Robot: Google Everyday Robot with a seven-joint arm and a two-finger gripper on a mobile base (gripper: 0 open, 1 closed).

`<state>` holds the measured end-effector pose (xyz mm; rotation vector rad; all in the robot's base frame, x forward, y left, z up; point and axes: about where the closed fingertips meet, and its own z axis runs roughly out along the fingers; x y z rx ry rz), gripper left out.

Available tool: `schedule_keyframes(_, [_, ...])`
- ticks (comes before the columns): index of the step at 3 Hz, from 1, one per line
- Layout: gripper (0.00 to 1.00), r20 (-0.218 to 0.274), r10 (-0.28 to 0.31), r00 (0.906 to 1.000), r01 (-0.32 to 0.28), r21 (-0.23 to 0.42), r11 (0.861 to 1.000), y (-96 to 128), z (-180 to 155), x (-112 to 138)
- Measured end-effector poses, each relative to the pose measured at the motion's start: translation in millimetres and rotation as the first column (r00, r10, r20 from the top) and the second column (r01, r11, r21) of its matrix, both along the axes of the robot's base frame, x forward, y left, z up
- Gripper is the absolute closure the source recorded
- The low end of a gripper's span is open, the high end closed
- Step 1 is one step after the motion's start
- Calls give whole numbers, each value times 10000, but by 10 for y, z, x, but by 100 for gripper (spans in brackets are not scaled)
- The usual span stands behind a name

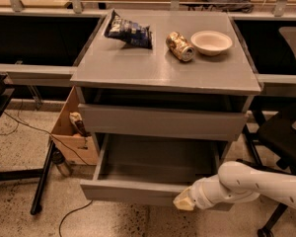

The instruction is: Close middle drawer

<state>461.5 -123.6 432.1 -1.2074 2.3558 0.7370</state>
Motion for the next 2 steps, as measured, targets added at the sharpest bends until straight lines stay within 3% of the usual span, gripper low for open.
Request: schedule_keyframes(2, [100,-859,-1053,9907,1037,-228,9943,67,118,295])
